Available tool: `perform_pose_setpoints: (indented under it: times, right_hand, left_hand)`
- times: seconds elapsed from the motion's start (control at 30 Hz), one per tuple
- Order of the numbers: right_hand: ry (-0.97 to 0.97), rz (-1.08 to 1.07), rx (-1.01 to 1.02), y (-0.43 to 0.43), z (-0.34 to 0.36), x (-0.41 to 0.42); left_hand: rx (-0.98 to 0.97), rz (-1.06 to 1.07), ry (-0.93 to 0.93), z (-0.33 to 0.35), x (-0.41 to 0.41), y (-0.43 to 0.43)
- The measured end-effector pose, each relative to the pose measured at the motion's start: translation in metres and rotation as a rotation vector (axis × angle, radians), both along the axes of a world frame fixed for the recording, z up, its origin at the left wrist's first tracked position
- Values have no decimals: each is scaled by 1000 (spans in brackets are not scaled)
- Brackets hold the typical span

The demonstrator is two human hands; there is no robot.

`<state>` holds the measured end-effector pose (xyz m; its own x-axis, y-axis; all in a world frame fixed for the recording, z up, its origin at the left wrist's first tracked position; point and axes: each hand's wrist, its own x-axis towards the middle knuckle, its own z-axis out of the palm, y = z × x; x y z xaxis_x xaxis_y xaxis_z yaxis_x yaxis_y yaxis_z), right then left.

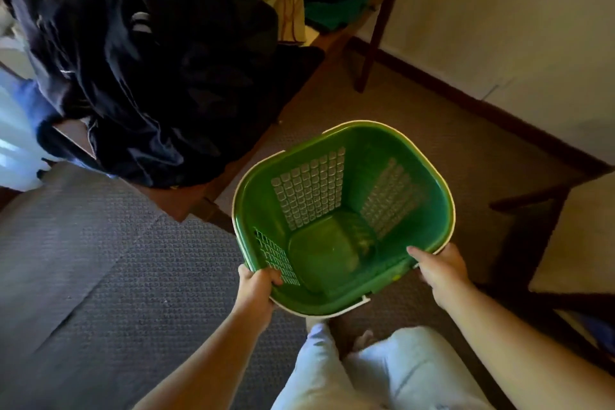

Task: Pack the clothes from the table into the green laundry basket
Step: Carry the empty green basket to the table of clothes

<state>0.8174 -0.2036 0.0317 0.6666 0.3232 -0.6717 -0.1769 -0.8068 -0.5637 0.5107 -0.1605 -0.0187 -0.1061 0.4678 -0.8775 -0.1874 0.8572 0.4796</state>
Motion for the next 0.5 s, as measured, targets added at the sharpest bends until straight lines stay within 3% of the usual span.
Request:
perform_pose_setpoints:
  times: [0.3,0.5]
  right_hand:
    - [94,250,-134,113,-61,72]
    - [200,427,-115,176,-131,92]
  left_hand:
    - [-45,298,69,-35,66,25]
    - [3,561,102,-71,98,35]
